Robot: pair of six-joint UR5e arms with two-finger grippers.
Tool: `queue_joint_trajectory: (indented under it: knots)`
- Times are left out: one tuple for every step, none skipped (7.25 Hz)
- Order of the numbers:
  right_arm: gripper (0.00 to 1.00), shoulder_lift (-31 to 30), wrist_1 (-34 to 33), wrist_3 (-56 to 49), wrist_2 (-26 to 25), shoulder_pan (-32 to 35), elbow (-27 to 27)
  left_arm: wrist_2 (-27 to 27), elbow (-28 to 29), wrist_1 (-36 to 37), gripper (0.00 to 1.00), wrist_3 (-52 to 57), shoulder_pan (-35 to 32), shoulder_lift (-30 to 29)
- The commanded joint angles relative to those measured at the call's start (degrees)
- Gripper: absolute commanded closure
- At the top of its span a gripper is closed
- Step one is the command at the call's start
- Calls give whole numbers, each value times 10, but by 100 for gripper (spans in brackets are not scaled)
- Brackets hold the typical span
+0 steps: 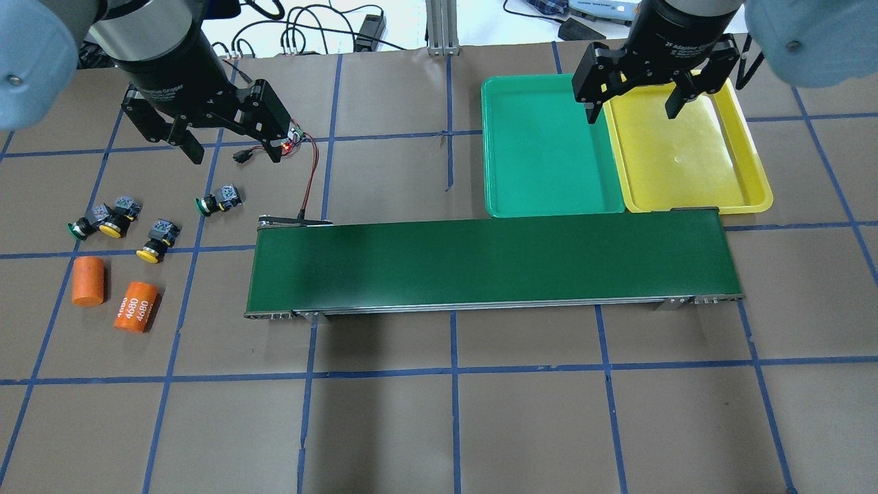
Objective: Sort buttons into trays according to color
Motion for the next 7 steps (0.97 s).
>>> queue_joint_trajectory:
  knots:
    - [0, -4, -2, 6, -1, 4, -1, 1, -1, 0, 0, 1, 0, 2]
    - [0, -2, -2, 5, 0, 3, 0, 2, -1, -1, 0, 1, 0, 0]
    - [0, -4, -2, 5, 1, 4, 0, 2, -2, 0, 0, 1, 4, -2]
    - [0, -3, -3, 6, 2, 5, -1, 2, -1, 0, 0, 11, 11, -1]
    - [0, -3, -3, 5, 2, 7, -1, 4, -2, 1, 0, 44, 23, -5]
    - [0, -3, -2, 5, 2, 7, -1, 4, -3, -1, 0, 80, 46, -8]
    - [0, -3, -3, 5, 2, 7, -1, 4, -16, -2, 0, 136, 81, -12]
